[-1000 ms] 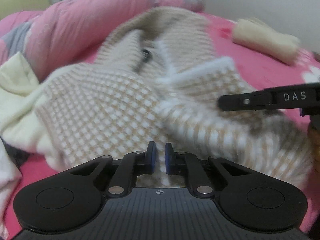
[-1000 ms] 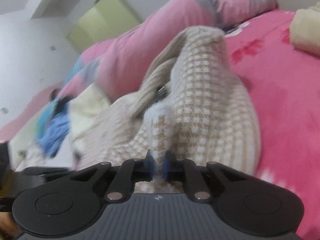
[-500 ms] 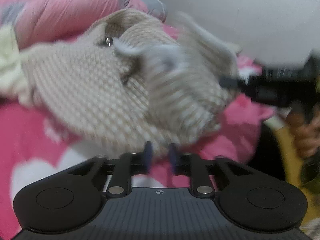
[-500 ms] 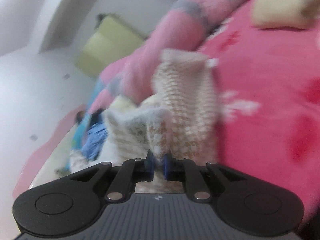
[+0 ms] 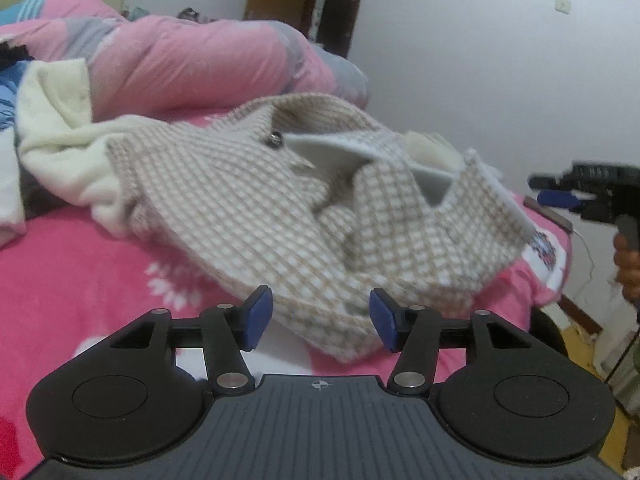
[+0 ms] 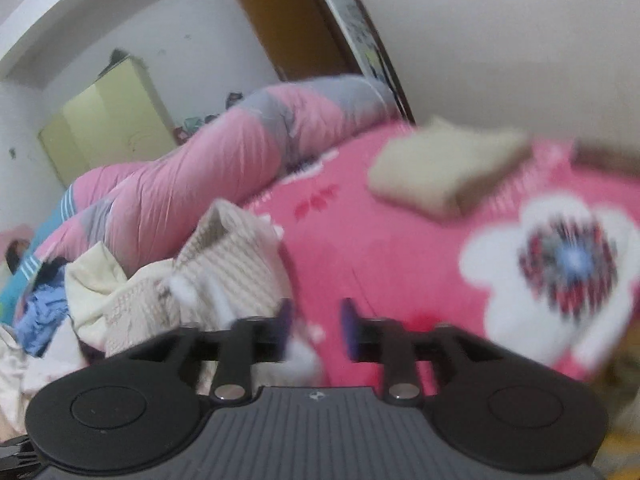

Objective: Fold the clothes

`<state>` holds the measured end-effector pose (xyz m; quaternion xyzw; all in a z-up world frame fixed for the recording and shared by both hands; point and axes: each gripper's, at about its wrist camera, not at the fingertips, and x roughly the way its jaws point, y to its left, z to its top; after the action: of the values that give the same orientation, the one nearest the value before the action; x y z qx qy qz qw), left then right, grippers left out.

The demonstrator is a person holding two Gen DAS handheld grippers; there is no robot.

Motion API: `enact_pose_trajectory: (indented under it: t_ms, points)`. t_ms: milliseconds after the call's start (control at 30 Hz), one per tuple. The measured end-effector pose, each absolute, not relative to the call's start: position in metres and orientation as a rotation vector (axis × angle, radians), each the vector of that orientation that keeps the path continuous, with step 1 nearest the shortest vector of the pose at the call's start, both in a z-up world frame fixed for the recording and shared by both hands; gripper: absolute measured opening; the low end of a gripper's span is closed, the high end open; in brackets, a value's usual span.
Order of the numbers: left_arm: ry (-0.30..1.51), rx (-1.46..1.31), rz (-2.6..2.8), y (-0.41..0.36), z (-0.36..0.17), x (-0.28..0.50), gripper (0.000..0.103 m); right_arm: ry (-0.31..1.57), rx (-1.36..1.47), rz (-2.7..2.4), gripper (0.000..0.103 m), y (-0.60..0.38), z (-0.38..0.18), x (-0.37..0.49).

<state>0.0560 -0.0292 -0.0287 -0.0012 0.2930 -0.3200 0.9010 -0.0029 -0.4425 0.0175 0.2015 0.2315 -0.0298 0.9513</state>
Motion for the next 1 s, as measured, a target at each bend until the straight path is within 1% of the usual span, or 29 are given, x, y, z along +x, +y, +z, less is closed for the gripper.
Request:
enact_pose_trajectory:
  t_ms: [33,67,100,200,233,267,333,367,400,467,500,533,567,667,733,867,933,1000]
  points:
    - [0.601,0.0,-0.648,-0.029,-0.028,0.058,0.054,0.468,0.371,-0.049,0.054,-0.434,0.022,0.006]
    - [0.595,0.001,-0.634,-0.028,-0.027,0.06,0.054,0.466,0.323,-0.024,0.058,-0.423,0.025,0.018]
    - [0.588,0.002,-0.619,-0.026,-0.026,0.061,0.054,0.464,0.271,0.004,0.065,-0.411,0.028,0.032]
    - [0.552,0.016,-0.572,-0.024,-0.019,0.065,0.055,0.404,0.164,-0.028,0.067,-0.39,0.03,0.064]
    - [0.54,0.021,-0.558,-0.023,-0.016,0.066,0.056,0.41,0.194,-0.049,0.067,-0.393,0.027,0.071]
    - [0.53,0.027,-0.549,-0.022,-0.014,0.067,0.056,0.421,0.237,-0.067,0.065,-0.398,0.023,0.078]
    - [0.51,0.043,-0.537,-0.02,-0.01,0.07,0.057,0.484,0.438,0.044,0.049,-0.418,0.007,0.084]
    - [0.501,0.06,-0.532,-0.022,-0.009,0.073,0.058,0.491,0.456,0.083,0.033,-0.42,0.001,0.079]
    - [0.49,0.087,-0.527,-0.026,-0.007,0.078,0.058,0.492,0.453,0.117,0.022,-0.421,-0.004,0.072]
    - [0.45,0.139,-0.518,-0.037,-0.004,0.088,0.059,0.493,0.447,0.184,0.019,-0.421,-0.013,0.058]
    - [0.414,0.168,-0.52,-0.044,-0.002,0.093,0.061,0.494,0.444,0.218,0.015,-0.421,-0.017,0.051]
    - [0.373,0.206,-0.519,-0.055,0.0,0.098,0.069,0.494,0.441,0.251,0.013,-0.421,-0.022,0.045]
    - [0.332,0.245,-0.52,-0.066,0.002,0.104,0.074,0.495,0.438,0.285,0.011,-0.422,-0.027,0.038]
    - [0.248,0.38,-0.558,-0.109,0.003,0.118,0.081,0.495,0.428,0.385,0.009,-0.422,-0.041,0.017]
    - [0.205,0.509,-0.604,-0.142,-0.002,0.126,0.083,0.519,0.422,0.408,0.007,-0.424,-0.046,0.01]
    - [0.137,0.805,-0.683,-0.197,-0.028,0.135,0.084,0.543,0.431,0.438,0.007,-0.426,-0.053,0.002]
    - [0.121,0.904,-0.7,-0.216,-0.042,0.141,0.084,0.533,0.45,0.47,0.007,-0.43,-0.056,-0.005]
    - [0.116,0.945,-0.74,-0.23,-0.049,0.145,0.084,0.524,0.452,0.499,0.007,-0.431,-0.059,-0.012]
